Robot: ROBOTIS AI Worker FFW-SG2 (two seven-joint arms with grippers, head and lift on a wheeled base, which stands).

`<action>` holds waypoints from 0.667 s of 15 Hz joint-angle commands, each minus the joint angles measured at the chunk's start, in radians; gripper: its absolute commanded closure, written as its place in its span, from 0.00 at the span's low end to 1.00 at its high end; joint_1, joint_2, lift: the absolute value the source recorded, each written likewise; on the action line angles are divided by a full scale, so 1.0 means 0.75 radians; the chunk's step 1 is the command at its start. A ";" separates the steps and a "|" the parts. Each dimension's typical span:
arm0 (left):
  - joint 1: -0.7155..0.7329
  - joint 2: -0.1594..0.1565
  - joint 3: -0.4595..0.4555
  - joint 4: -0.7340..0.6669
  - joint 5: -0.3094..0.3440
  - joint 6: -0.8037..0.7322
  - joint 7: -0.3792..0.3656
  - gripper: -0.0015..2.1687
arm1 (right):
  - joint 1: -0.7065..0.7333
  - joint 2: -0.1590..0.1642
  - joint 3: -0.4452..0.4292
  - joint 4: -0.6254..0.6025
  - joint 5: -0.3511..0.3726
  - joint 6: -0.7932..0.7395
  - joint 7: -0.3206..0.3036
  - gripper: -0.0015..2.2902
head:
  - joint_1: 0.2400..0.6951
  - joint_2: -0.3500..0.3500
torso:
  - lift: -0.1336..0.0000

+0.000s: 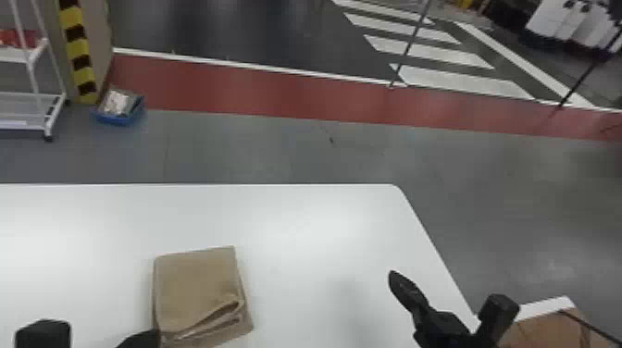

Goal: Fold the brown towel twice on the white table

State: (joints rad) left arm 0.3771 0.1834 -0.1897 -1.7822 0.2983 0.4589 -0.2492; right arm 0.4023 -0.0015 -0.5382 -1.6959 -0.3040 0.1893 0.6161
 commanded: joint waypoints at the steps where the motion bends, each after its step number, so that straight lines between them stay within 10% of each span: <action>1: 0.004 0.001 0.016 -0.027 0.001 -0.036 0.007 0.63 | 0.024 0.003 0.004 -0.025 -0.022 0.000 0.003 0.77 | 1.00 0.00 | 1.00; 4: 0.047 0.013 0.063 -0.115 -0.042 -0.187 0.030 0.01 | 0.026 0.003 0.034 -0.054 -0.012 0.009 0.003 0.77 | 1.00 0.00 | 1.00; 8: 0.049 0.021 0.095 -0.209 -0.118 -0.359 0.081 0.01 | -0.091 0.003 0.135 -0.091 0.090 0.058 0.003 0.51 | 1.00 0.06 | 1.00; 10: -0.038 0.003 0.081 -0.207 -0.212 -0.359 0.142 0.00 | -0.195 0.003 0.186 -0.097 0.164 0.086 0.017 0.09 | 1.00 0.12 | 1.00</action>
State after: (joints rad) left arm 0.3919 0.1956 -0.1240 -1.9362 0.1845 0.1916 -0.1543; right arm 0.3068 -0.0015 -0.4273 -1.7659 -0.2179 0.2393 0.6268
